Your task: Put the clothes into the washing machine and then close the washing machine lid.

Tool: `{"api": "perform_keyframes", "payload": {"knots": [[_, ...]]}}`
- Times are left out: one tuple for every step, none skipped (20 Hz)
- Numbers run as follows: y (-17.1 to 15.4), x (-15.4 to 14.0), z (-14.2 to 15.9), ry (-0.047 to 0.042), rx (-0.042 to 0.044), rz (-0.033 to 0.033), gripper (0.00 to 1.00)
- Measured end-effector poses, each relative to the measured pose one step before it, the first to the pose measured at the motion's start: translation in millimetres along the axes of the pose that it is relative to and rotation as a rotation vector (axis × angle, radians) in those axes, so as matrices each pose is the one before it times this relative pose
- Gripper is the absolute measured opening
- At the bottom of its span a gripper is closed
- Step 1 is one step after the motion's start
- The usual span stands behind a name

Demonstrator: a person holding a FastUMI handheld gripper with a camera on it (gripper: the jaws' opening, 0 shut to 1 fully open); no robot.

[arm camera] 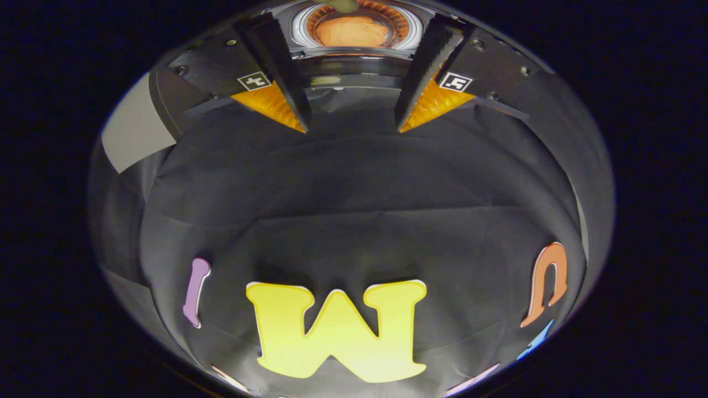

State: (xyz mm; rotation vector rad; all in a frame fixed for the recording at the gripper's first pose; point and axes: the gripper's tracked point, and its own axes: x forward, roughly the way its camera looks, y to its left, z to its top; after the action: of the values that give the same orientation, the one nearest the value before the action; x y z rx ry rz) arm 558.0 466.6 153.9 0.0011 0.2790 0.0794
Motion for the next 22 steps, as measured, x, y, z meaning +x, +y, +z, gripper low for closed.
{"api": "perform_keyframes", "payload": {"knots": [[0.36,-3.74,-2.93,-0.00721,0.00242,0.00021,0.95],[0.63,-2.53,-2.6,-0.00392,-0.00092,-0.00046,0.95],[-0.64,-1.7,-0.35,-0.00141,-0.00279,-0.00058,0.95],[0.32,-3.02,-1.84,-0.00147,-0.0002,0.00007,0.95],[0.3,-5.93,-4.3,-0.00211,-0.00139,0.00162,0.95],[0.25,-4.89,-2.41,-0.00285,-0.00176,0.00194,0.95],[-0.18,-4.11,-3.12,-0.00264,0.00384,0.0008,0.95],[0.49,-3.67,-3.12,-0.00358,0.00325,-0.00165,0.95],[-0.13,-3.48,-3.09,-0.00286,-0.00233,-0.00305,0.95],[0.3,-3.96,-2.96,-0.00099,-0.00165,-0.0018,0.95],[-0.33,-3.6,-2.93,0.00019,0.00086,0.00012,0.95],[0.34,-3.56,-3.07,0.00261,-0.00131,0.00148,0.95],[0.17,-3.06,-3.47,0.00542,-0.00241,0.00195,0.95],[0.19,-2.93,-2.78,0.00771,0.00208,0.002,0.95],[-0.23,-3.02,-3.3,0.00733,0.00049,0.00347,0.95],[0.47,-2.36,-2.59,0.00437,0.00143,0.00318,0.95],[-0.15,-2.6,-3.1,0.00432,-0.00335,0.00233,0.95],[0.53,-2.38,-2.39,-0.00012,-0.00248,0.00223,0.95],[-0.08,-2.01,-2.23,0.00026,-0.00154,0.00266,0.95],[0.54,-1.67,-2.21,0.0004,-0.00061,0.00263,0.95],[-0.25,-1.5,-2.44,0.00133,-0.0014,0.00251,0.95],[0.62,-1.05,-1.61,0.00163,-0.00098,0.00195,0.95]]}}
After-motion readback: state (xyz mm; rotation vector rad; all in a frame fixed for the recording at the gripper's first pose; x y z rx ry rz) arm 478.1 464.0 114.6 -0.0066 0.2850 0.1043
